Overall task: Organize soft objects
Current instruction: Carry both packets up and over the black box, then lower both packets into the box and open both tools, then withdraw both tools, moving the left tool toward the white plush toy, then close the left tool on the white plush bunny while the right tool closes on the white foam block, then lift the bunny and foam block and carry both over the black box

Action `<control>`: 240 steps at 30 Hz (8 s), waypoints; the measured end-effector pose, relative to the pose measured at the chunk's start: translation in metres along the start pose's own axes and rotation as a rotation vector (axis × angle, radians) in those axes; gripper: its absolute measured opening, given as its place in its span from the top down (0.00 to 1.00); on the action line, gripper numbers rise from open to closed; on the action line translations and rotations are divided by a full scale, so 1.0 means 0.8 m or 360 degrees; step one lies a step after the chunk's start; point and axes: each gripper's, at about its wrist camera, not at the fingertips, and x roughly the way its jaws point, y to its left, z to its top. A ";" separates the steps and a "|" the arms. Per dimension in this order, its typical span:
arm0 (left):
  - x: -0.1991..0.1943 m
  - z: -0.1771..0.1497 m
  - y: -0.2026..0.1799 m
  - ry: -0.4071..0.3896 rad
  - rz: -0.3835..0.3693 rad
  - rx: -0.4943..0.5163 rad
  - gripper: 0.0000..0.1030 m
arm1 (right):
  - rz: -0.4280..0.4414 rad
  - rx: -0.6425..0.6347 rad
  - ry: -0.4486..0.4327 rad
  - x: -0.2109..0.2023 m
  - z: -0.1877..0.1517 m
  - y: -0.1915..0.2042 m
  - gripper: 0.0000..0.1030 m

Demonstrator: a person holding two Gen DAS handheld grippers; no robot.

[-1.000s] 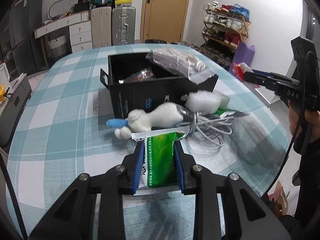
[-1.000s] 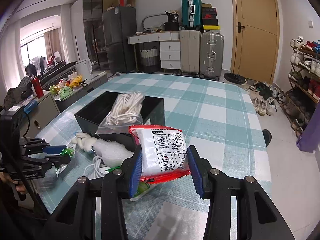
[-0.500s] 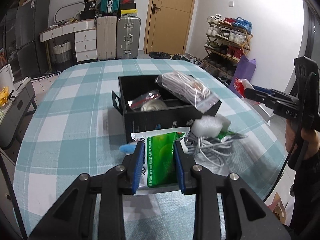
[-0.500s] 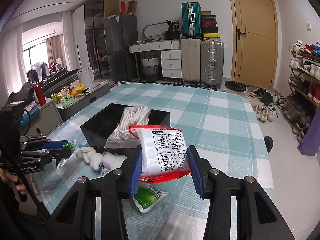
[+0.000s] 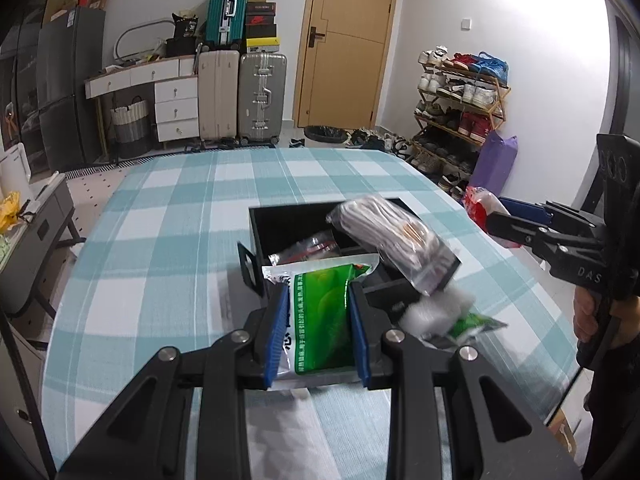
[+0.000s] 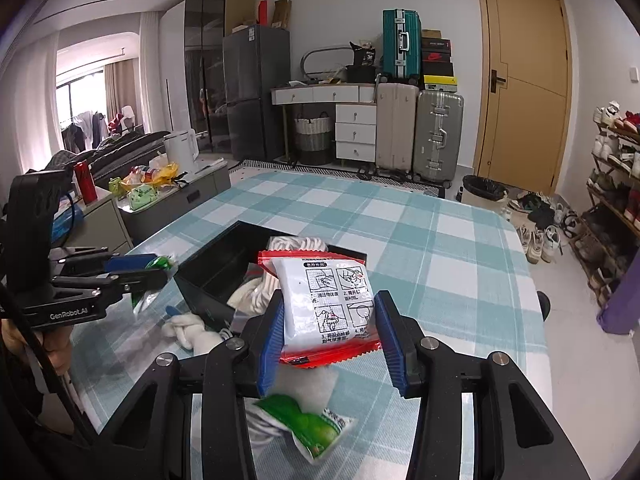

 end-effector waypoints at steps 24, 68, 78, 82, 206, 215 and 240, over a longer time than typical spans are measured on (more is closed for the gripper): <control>0.051 0.055 0.016 -0.0020 0.0043 0.0024 0.73 | 0.0034 -0.0128 0.0096 0.066 0.053 0.010 0.57; 0.093 0.056 -0.002 0.0050 0.0017 0.0111 0.73 | 0.0146 -0.0264 0.0367 0.158 0.030 0.032 0.57; 0.110 0.047 -0.012 0.0115 0.0024 0.0143 0.73 | 0.0065 -0.0283 0.0332 0.144 0.034 0.022 0.57; 0.113 0.045 -0.012 0.0129 0.0033 0.0150 0.72 | 0.0057 -0.0277 0.0318 0.143 0.033 0.021 0.57; 0.073 -0.063 -0.020 0.0367 0.0011 0.0013 0.13 | 0.0202 0.0125 0.0339 0.077 -0.065 0.016 0.28; 0.046 -0.056 -0.011 0.0273 0.0017 -0.0001 0.13 | 0.0196 0.0098 0.0266 0.061 -0.054 0.022 0.28; 0.026 0.011 -0.005 0.0068 0.0036 0.0037 0.13 | 0.0071 0.0123 0.0059 0.031 -0.007 0.021 0.28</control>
